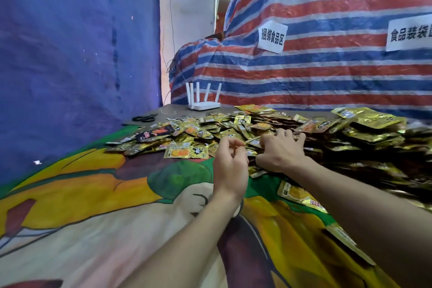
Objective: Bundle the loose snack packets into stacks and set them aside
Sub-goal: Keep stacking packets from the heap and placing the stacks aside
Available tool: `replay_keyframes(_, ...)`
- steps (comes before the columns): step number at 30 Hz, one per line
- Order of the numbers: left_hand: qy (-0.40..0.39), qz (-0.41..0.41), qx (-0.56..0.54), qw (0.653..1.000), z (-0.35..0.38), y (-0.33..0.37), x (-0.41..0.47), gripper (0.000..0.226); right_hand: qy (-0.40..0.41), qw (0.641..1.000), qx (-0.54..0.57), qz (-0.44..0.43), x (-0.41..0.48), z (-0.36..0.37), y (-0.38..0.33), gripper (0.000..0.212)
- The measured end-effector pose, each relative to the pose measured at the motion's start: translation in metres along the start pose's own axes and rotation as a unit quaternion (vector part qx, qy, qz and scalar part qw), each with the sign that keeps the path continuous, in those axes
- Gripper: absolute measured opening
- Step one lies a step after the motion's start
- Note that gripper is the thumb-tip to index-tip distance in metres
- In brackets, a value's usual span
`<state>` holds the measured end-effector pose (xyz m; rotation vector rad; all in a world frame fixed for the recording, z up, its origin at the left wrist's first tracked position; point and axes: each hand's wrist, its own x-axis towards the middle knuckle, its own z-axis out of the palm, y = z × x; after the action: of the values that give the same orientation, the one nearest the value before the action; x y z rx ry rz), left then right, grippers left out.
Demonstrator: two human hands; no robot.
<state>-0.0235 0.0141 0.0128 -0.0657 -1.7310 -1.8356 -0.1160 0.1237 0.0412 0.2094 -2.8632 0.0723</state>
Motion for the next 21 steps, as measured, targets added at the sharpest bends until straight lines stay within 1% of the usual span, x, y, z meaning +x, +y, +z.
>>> replay_keyframes(1, 0.011, 0.015, 0.017, 1.000, 0.001, 0.001, -0.002, 0.014, 0.019, 1.000, -0.001, -0.003, -0.001, 0.000, -0.002, 0.044)
replay_keyframes(2, 0.038, 0.012, 0.022, 0.999, 0.003, 0.001, -0.004, 0.015, 0.041, 0.999, 0.004, -0.012, -0.001, 0.000, -0.003, 0.047)
replay_keyframes(3, 0.076, -0.016, 0.010, 0.997, 0.005, 0.003, -0.004, 0.016, 0.064, 0.998, 0.015, -0.025, -0.001, 0.000, -0.006, 0.051)
replay_keyframes(5, 0.163, -0.106, -0.027, 0.981, 0.006, 0.010, 0.007, 0.015, 0.093, 0.993, 0.036, -0.063, 0.000, 0.001, -0.017, 0.056)
replay_keyframes(6, 0.193, -0.123, -0.014, 0.973, 0.002, 0.014, 0.017, 0.015, 0.096, 0.991, 0.051, -0.081, 0.002, 0.002, -0.025, 0.057)
replay_keyframes(8, 0.203, -0.083, 0.083, 0.972, -0.016, 0.019, 0.045, 0.018, 0.076, 0.987, 0.085, -0.113, 0.006, 0.005, -0.044, 0.057)
replay_keyframes(10, 0.176, -0.033, 0.226, 0.957, -0.047, 0.021, 0.074, 0.017, 0.035, 0.982, 0.114, -0.144, 0.011, 0.011, -0.066, 0.059)
replay_keyframes(11, 0.155, -0.018, 0.306, 0.939, -0.065, 0.018, 0.088, 0.016, 0.012, 0.979, 0.127, -0.158, 0.013, 0.016, -0.076, 0.060)
replay_keyframes(12, 0.133, -0.012, 0.386, 0.913, -0.084, 0.013, 0.100, 0.014, -0.007, 0.975, 0.140, -0.170, 0.016, 0.021, -0.087, 0.062)
replay_keyframes(13, 0.110, -0.011, 0.464, 0.879, -0.101, 0.008, 0.111, 0.015, -0.021, 0.971, 0.157, -0.177, 0.020, 0.025, -0.097, 0.062)
replay_keyframes(15, 0.062, -0.017, 0.586, 0.807, -0.133, -0.004, 0.129, 0.030, -0.040, 0.963, 0.195, -0.180, 0.028, 0.034, -0.115, 0.061)
replay_keyframes(16, 0.043, -0.020, 0.625, 0.779, -0.146, -0.009, 0.136, 0.039, -0.047, 0.961, 0.204, -0.179, 0.034, 0.039, -0.123, 0.062)
replay_keyframes(18, 0.009, -0.030, 0.669, 0.743, -0.167, -0.018, 0.147, 0.055, -0.063, 0.963, 0.189, -0.180, 0.045, 0.047, -0.137, 0.066)
replay_keyframes(21, -0.043, -0.068, 0.680, 0.728, -0.184, -0.037, 0.157, 0.070, -0.092, 0.966, 0.150, -0.187, 0.063, 0.058, -0.152, 0.072)
